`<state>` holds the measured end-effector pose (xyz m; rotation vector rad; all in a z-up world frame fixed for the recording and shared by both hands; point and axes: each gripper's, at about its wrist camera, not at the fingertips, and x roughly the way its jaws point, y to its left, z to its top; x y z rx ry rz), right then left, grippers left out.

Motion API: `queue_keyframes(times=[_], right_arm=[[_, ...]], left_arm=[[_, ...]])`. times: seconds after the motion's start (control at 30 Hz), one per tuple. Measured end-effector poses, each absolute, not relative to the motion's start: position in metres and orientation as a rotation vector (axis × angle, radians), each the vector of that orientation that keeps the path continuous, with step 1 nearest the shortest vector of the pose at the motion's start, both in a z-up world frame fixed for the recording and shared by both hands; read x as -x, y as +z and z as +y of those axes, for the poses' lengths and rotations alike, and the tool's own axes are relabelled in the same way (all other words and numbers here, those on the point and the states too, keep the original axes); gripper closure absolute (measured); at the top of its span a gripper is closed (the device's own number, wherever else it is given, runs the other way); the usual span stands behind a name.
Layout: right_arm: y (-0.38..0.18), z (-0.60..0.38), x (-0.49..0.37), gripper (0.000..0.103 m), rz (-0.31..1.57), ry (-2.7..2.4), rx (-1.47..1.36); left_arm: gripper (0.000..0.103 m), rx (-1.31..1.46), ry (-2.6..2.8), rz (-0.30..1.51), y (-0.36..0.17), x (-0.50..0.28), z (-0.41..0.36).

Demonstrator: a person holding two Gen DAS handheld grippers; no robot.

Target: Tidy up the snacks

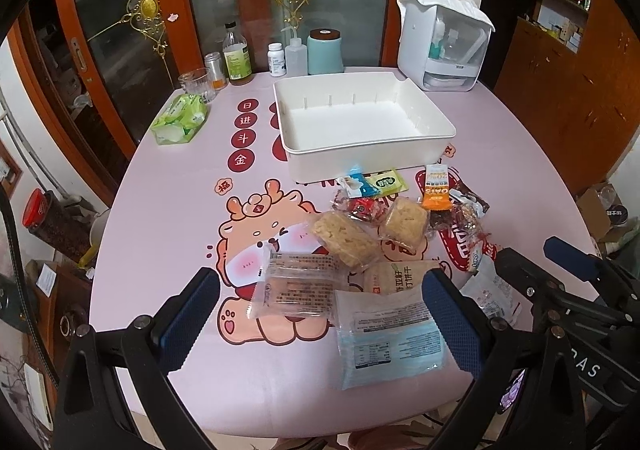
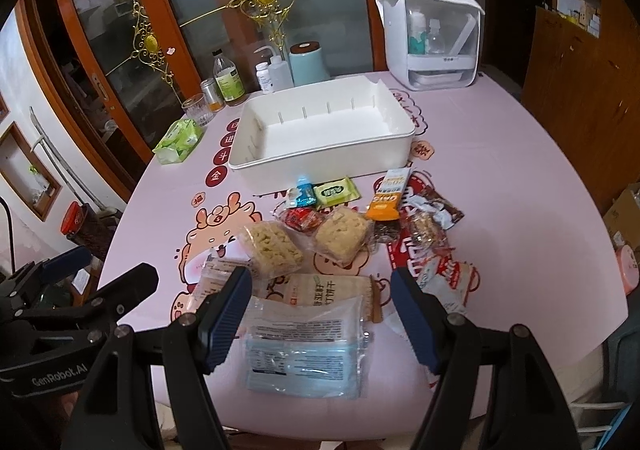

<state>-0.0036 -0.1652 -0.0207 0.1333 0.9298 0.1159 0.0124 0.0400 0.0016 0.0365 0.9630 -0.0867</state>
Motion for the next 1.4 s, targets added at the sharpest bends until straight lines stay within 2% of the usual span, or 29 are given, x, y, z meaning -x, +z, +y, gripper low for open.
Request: queue_keyframes(times=[0.43, 0.63, 0.7, 0.77, 0.97, 1.23, 1.4], right_arm=[[-0.054, -0.154, -0.016, 0.030, 1.025, 0.162, -0.260], [-0.079, -0.161, -0.019, 0.019, 1.075, 0.134, -0.309], [-0.091, -0.161, -0.019, 0.009, 1.101, 0.128, -0.300], [-0.102, -0.160, -0.017, 0.005, 1.122, 0.135, -0.291], [-0.136, -0.149, -0.007, 0.001, 1.153, 0.178, -0.231], [-0.174, -0.146, 0.003, 0.000, 1.188, 0.184, -0.283], [-0.176, -0.135, 0.011, 0.000, 1.124, 0.174, -0.245]], left_arm=[[0.002, -0.054, -0.102, 1.022, -0.021, -0.042, 0.071], [0.002, -0.129, -0.092, 1.017, -0.037, -0.060, 0.087], [0.002, -0.177, -0.103, 1.040, -0.049, -0.066, 0.091], [0.002, -0.201, -0.126, 1.071, -0.061, -0.071, 0.095], [0.002, -0.227, -0.253, 1.156, -0.105, -0.078, 0.101], [0.002, -0.504, -0.491, 1.081, -0.138, -0.081, 0.083], [0.002, -0.709, -0.647, 1.069, -0.157, -0.084, 0.060]])
